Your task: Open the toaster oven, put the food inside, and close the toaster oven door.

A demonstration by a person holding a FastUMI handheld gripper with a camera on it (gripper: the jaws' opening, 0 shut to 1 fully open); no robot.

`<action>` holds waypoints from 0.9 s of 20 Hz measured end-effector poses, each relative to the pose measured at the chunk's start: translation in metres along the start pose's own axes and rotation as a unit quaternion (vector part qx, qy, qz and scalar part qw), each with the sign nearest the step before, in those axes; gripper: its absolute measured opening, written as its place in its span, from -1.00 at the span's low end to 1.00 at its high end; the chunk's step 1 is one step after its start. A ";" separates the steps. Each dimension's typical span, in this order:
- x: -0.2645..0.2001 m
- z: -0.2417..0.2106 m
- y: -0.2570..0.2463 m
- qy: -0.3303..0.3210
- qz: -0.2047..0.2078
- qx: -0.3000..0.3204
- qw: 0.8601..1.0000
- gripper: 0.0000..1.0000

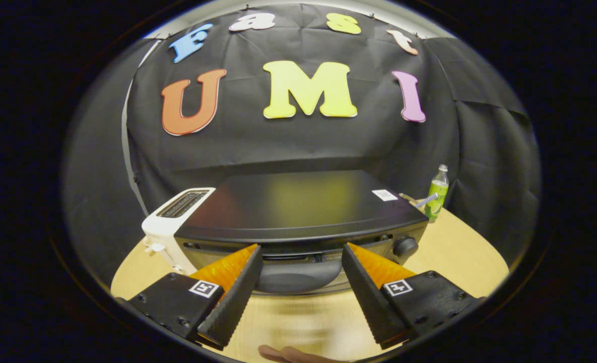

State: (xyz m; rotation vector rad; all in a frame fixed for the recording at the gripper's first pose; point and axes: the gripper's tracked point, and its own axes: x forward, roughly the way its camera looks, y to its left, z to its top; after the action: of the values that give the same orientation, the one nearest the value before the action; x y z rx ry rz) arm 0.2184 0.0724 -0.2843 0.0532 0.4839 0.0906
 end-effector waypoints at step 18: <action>-0.052 -0.112 -0.010 0.121 0.012 -0.068 0.990 1.00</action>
State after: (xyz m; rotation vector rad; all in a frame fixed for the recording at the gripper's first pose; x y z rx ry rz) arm 0.1211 0.0606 -0.3603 -0.0859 0.7177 0.1537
